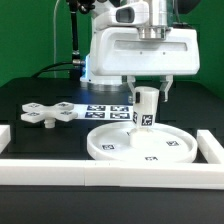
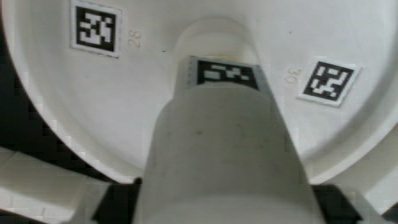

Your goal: Assemble round table

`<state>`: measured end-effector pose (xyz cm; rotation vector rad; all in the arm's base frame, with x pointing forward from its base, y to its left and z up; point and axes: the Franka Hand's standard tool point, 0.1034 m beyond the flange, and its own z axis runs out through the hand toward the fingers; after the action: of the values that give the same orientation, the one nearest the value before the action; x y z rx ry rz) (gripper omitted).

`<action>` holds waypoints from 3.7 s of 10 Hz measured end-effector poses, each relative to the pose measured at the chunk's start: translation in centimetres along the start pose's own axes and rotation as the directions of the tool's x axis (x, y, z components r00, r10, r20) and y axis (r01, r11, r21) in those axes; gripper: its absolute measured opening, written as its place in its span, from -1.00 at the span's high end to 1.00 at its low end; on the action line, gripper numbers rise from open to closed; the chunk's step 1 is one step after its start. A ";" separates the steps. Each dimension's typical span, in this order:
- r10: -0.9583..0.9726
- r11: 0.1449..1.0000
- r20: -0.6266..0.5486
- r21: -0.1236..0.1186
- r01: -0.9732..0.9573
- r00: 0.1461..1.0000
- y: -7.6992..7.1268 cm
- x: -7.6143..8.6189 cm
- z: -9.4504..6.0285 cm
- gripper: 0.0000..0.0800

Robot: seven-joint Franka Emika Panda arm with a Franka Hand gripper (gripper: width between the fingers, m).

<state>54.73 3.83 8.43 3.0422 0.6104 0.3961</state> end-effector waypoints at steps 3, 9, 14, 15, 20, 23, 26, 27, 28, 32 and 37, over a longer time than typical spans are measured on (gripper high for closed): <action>-0.007 1.000 -0.017 -0.005 0.007 1.000 -0.2 0.1 0.5 -0.02; -0.008 1.000 -0.035 -0.012 0.007 0.999 -0.2 0.1 0.5 -0.59; -0.008 1.000 -0.034 -0.019 0.007 0.999 0.7 0.6 -1.4 -0.62; -0.007 1.000 -0.025 -0.015 0.007 1.000 0.6 0.4 -1.1 -0.62; -0.040 0.998 0.168 0.058 0.031 0.985 0.1 0.1 -0.8 -0.62; -0.049 0.997 0.171 0.063 0.039 0.984 0.6 -0.6 -0.3 -0.62; -0.061 0.997 0.172 0.066 0.050 0.983 0.4 -1.2 0.1 -0.59; -0.068 0.996 0.171 0.068 0.057 0.983 0.0 -1.0 0.1 -0.59; -0.072 0.996 0.171 0.070 0.061 0.983 -0.2 -0.9 0.1 -0.16; -0.046 0.997 0.173 0.065 0.035 0.984 -0.1 -1.0 0.1 -0.02; 0.461 0.883 0.175 0.008 -0.469 0.870 -0.1 -1.0 0.2 -0.02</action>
Offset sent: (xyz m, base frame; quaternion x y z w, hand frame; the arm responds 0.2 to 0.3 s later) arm -0.0108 0.0008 -0.0163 -0.0014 0.0079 -0.0121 0.9999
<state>53.85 3.53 7.99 3.1998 -0.1366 0.1190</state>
